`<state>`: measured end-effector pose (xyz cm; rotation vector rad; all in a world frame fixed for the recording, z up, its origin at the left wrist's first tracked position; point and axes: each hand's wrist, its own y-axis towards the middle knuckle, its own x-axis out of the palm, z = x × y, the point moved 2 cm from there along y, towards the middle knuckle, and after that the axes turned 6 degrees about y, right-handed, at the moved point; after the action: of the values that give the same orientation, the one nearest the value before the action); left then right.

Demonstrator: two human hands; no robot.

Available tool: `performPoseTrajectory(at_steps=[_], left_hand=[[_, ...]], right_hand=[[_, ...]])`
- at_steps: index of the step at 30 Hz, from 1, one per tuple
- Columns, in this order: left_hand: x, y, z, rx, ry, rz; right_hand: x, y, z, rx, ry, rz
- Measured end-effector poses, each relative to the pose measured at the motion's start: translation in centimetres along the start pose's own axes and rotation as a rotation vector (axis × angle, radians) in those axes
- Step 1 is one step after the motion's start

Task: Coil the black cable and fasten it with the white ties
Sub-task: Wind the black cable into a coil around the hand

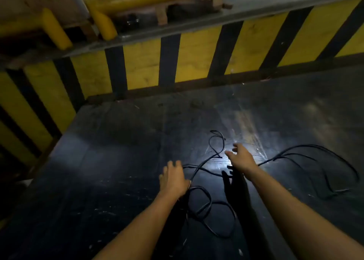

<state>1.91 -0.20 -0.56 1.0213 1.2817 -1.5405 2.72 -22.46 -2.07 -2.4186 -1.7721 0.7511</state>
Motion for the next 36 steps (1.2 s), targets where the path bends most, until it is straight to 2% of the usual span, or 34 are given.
performPoseTrajectory(at_steps=[3, 6, 11, 13, 16, 17, 18, 21, 23, 26, 29, 36], left_hand=[[0.9, 0.5, -0.2, -0.145, -0.023, -0.106], [1.8, 0.6, -0.4, -0.165, -0.120, -0.167], [0.8, 0.2, -0.4, -0.140, -0.368, -0.203], [-1.6, 0.1, -0.4, -0.077, -0.461, -0.101], [-7.8, 0.0, -0.5, 0.074, -0.491, 0.229], [-10.1, -0.3, -0.5, 0.157, -0.458, 0.293], [-12.1, -0.7, -0.6, 0.237, -0.390, 0.314], [-16.9, -2.6, -1.1, 0.420, -0.107, 0.233], [-19.6, -4.6, -2.0, 0.519, -0.071, 0.238], [-23.4, -8.0, -4.4, 0.476, -0.126, 0.235], [-26.4, -11.7, -6.6, 0.506, -0.169, 0.152], [-28.9, -20.0, -7.4, 0.762, -0.698, -0.169]], right_hand=[[1.1, 1.6, -0.7, 0.018, 0.016, -0.033], [2.7, 1.1, -1.1, -0.016, -0.013, -0.095], [4.1, -2.8, -3.4, -0.320, -0.220, -0.186], [3.9, -4.5, -5.4, -0.463, -0.284, -0.217], [3.2, -6.8, -9.2, -0.610, -0.432, -0.312], [3.0, -7.8, -10.5, -0.645, -0.498, -0.355], [2.9, -8.8, -11.7, -0.683, -0.559, -0.396], [2.5, -12.2, -15.6, -0.823, -0.677, -0.461], [1.9, -14.7, -17.8, -0.890, -0.704, -0.450], [0.3, -17.5, -20.5, -0.908, -0.722, -0.355], [-1.5, -19.4, -22.3, -0.883, -0.691, -0.228], [-1.6, -22.3, -23.0, -0.714, -0.506, -0.086]])
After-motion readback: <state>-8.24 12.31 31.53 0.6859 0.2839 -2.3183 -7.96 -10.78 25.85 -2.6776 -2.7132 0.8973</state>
